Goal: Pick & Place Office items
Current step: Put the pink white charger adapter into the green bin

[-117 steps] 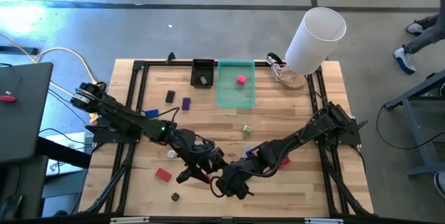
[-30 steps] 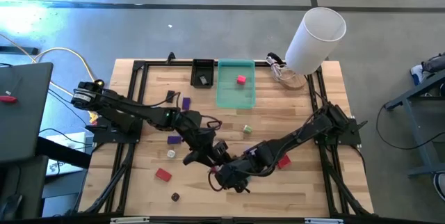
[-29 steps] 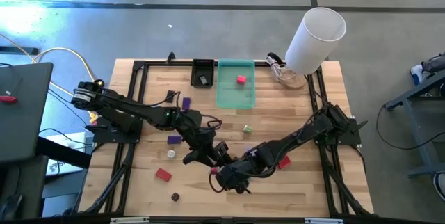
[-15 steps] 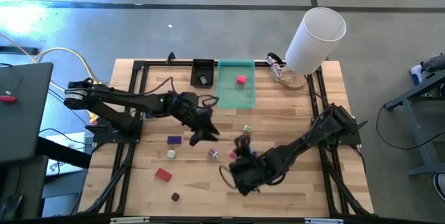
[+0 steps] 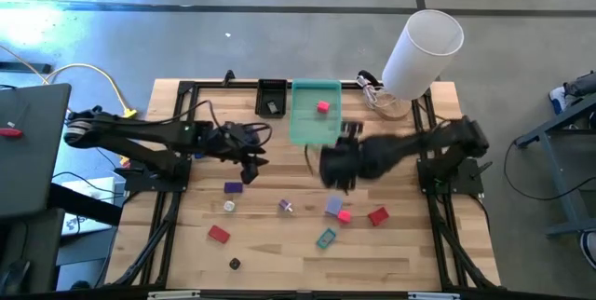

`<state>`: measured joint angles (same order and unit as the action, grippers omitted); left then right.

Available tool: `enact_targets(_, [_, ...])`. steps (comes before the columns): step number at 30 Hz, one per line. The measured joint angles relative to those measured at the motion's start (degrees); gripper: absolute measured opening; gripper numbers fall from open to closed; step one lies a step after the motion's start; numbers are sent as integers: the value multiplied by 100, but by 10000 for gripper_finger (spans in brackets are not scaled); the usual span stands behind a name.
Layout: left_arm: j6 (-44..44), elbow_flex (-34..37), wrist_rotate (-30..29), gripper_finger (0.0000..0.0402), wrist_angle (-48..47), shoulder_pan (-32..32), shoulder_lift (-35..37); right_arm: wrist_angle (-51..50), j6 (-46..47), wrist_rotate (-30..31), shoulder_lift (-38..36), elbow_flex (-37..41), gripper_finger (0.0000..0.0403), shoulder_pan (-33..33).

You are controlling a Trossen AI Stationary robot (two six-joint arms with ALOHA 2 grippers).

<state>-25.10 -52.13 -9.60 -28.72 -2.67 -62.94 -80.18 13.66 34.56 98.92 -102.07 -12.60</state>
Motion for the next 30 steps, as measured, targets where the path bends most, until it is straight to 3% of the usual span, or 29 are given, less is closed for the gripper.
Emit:
enact_targets(2, [-166, 18, -292, 161, -322, -99, 132, 456, -242, -173, -220, 241, 115, 412])
enact_targets(8, [-473, 28, -718, 161, -488, -433, 204, 2928, -1173, -1680, -1052, 1929, 115, 1683])
enact_targets(11, [-471, 28, -734, 161, -473, -501, 130, 4195, -1503, -2160, -1101, 2740, 115, 2186])
enact_targets(16, [-479, 28, -876, 161, -384, -412, 53, 5635, -1758, -2392, -800, 3501, 115, 2833])
enact_targets(22, [-491, 28, -875, 161, -145, -243, -32, 6033, -1687, -3021, -145, 3664, 115, 3332])
enact_targets(30, [-490, 23, -849, 161, -35, -147, -224, 6077, -1775, -3016, 474, 3666, 115, 3493])
